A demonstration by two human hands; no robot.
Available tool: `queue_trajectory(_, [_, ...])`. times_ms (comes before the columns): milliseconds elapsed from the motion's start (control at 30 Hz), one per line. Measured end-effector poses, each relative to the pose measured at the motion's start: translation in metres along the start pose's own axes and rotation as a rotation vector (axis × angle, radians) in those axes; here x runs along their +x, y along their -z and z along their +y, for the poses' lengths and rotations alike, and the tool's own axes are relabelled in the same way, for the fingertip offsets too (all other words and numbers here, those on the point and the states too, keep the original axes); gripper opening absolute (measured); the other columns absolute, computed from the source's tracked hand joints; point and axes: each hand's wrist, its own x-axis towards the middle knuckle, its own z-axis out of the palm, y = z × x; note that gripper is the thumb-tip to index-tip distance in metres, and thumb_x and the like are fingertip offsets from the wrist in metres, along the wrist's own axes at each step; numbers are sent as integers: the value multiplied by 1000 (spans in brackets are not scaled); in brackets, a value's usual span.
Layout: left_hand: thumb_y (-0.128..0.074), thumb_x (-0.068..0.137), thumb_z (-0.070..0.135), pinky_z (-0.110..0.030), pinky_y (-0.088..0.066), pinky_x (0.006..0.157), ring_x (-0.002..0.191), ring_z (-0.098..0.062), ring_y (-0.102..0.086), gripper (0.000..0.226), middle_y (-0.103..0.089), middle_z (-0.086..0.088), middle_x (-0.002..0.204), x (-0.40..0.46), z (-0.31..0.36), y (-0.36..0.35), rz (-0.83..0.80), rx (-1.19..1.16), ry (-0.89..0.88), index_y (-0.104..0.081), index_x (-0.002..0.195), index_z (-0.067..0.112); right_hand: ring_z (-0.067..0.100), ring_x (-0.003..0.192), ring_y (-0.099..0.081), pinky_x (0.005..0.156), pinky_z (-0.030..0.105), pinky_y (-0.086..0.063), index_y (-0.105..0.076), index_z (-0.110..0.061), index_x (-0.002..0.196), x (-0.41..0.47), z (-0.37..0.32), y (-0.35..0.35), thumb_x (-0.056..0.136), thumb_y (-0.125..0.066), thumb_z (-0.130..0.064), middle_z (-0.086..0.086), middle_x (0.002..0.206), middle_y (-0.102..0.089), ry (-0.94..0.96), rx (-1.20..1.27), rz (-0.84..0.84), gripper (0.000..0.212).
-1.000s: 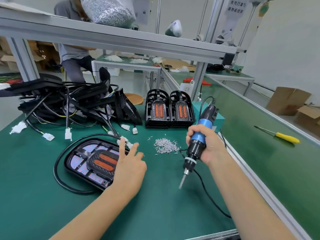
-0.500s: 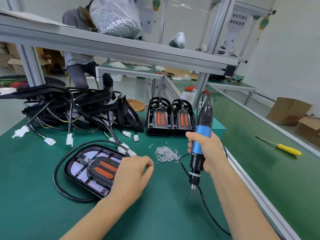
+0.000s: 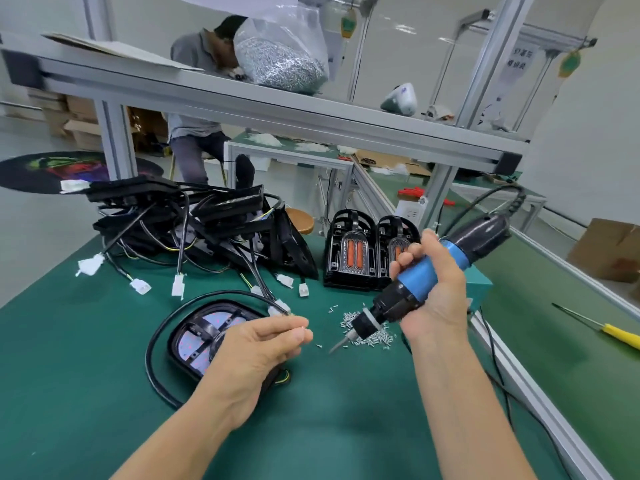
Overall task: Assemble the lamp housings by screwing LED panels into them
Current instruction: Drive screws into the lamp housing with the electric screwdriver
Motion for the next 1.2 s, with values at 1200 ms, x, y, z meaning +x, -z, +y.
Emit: queue_trajectory(1200, [-66, 82, 2, -6, -39, 51, 56, 0, -57, 11, -73, -5, 69, -3, 7, 1, 5, 237, -167, -74, 78, 9, 6, 45, -46, 50, 18, -44, -53, -18, 84, -19, 9, -33, 75, -58, -10, -6, 56, -50, 196, 94, -119, 13])
